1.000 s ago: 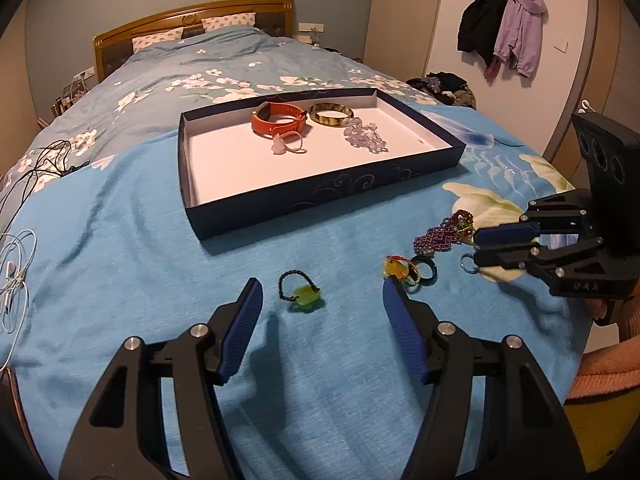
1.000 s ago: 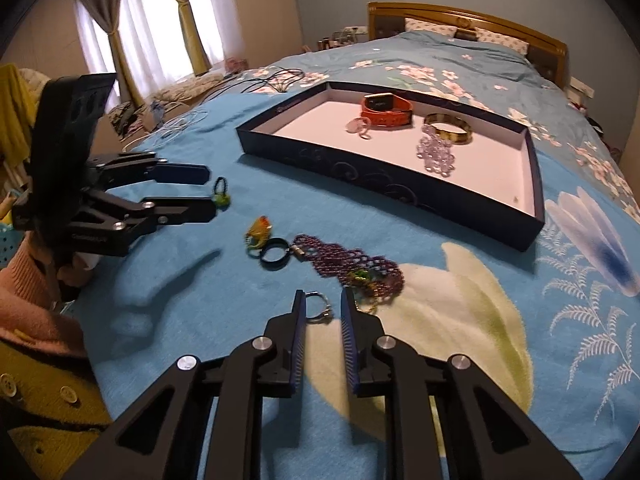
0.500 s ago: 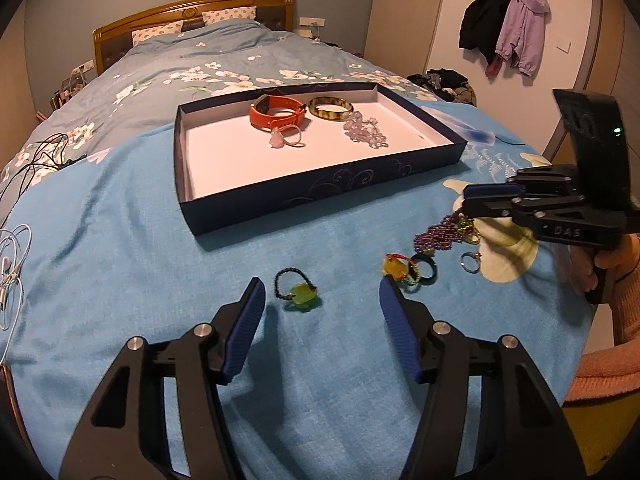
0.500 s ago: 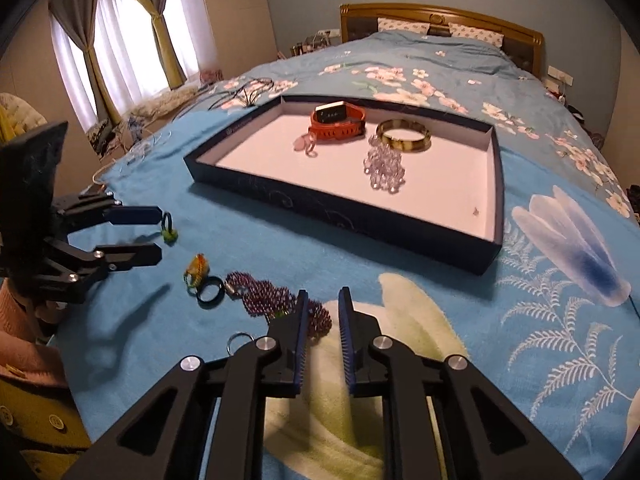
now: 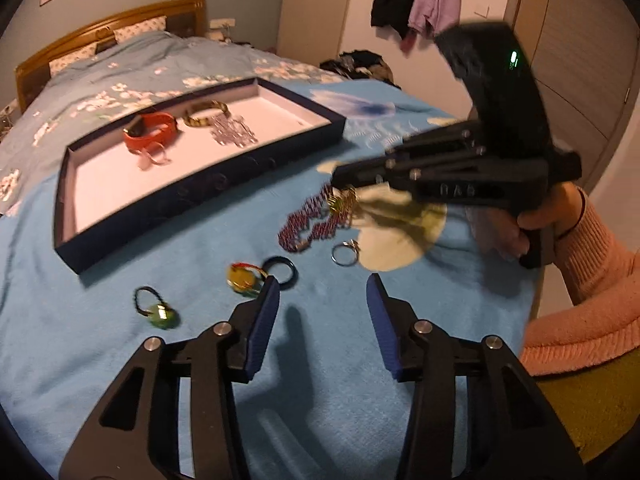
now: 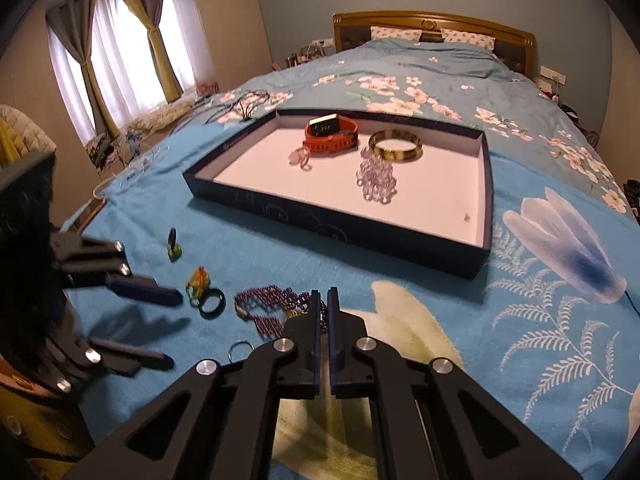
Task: Organize jewelry
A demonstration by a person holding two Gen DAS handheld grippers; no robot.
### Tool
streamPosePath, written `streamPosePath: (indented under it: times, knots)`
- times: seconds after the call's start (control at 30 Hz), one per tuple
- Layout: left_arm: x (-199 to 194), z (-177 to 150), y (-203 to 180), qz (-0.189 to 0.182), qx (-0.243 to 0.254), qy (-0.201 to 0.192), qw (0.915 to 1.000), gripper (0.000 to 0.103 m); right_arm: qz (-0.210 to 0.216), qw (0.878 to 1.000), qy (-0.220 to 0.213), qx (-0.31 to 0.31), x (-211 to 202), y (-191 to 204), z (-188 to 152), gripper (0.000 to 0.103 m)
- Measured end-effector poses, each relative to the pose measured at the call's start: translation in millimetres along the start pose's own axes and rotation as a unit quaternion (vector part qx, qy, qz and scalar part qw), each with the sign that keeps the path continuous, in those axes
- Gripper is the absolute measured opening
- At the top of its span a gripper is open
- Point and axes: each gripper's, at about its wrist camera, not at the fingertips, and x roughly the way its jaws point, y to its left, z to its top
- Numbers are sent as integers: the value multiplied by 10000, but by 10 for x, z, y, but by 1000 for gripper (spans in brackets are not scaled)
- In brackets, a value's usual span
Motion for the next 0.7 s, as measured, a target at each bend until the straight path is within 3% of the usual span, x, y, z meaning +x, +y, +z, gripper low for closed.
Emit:
streamPosePath:
  times: [0.13, 0.4, 0.7]
  knots:
    - [84, -16, 81, 35, -207, 158, 9997, 45, 85, 9998, -160, 27, -62, 13, 52, 2]
    - [59, 27, 404, -42, -872, 59, 9962, 47, 189, 9991, -370, 23, -179, 54, 120, 2]
    - [175, 117, 186, 121, -389, 178, 9990, 45, 208, 9988, -447, 19, -213, 77, 159, 2]
